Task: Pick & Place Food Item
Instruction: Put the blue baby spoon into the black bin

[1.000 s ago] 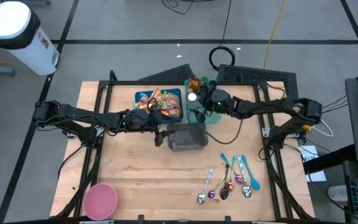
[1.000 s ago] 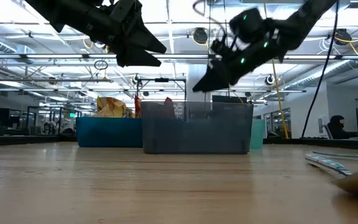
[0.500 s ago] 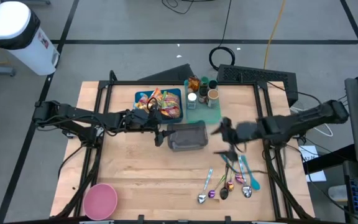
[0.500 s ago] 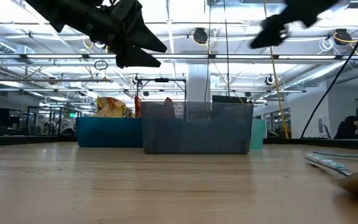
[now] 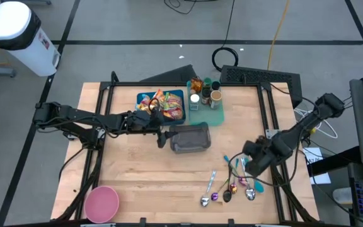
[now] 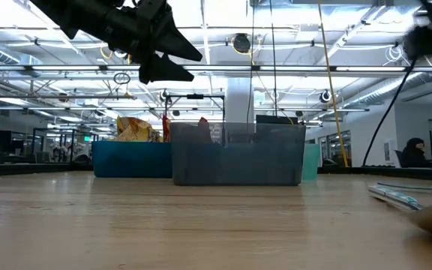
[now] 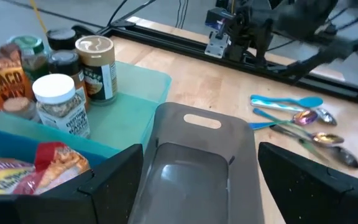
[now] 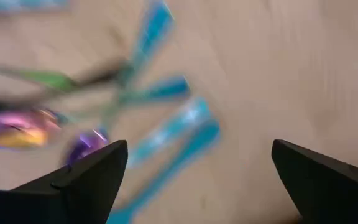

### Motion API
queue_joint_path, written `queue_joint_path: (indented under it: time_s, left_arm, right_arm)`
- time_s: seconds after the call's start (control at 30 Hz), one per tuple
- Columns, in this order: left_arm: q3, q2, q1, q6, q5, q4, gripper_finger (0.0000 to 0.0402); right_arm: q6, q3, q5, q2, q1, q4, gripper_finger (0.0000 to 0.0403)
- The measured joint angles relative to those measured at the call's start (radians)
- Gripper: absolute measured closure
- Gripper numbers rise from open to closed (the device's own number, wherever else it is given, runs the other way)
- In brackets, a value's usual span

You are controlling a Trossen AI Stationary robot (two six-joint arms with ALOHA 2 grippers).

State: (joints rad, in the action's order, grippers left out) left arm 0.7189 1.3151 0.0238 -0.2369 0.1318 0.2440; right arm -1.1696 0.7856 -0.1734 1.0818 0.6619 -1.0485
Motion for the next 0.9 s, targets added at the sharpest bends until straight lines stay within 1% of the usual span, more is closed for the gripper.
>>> queue_joint_path:
  time_s: [0.1, 0.2, 0.33, 0.5, 0.63, 0.77, 0.83, 0.9]
  left_arm:
    - [0.000, 0.000, 0.000, -0.052, 0.000, 0.001, 0.0073]
    - [0.000, 0.000, 0.000, -0.089, 0.000, 0.000, 0.0079]
    - [0.000, 0.000, 0.000, -0.107, 0.000, 0.001, 0.0087]
    - [0.000, 0.000, 0.000, -0.109, 0.000, 0.002, 0.0091]
    - [0.000, 0.000, 0.000, -0.109, 0.000, 0.002, 0.0091]
    - [0.000, 0.000, 0.000, -0.109, 0.000, 0.001, 0.0091]
    - [0.000, 0.000, 0.000, -0.108, 0.000, 0.002, 0.0091]
    - [0.000, 0.000, 0.000, -0.102, 0.000, 0.002, 0.0092]
  right_arm:
    - [-0.158, -0.071, 0.100, 0.000, 0.065, -0.005, 0.0010]
    - [-0.252, -0.141, 0.150, 0.000, 0.124, 0.100, 0.0010]
    - [-0.328, -0.218, 0.152, 0.001, 0.180, 0.271, 0.0010]
    - [-0.428, -0.271, 0.143, 0.032, 0.224, 0.355, 0.0010]
    - [-0.450, -0.325, 0.144, 0.058, 0.238, 0.398, 0.0010]
    - [-0.451, -0.328, 0.173, 0.077, 0.236, 0.402, 0.0015]
    - [-0.454, -0.319, 0.175, 0.078, 0.237, 0.401, 0.0032]
    - [-0.447, -0.307, 0.177, 0.078, 0.236, 0.397, 0.0059]
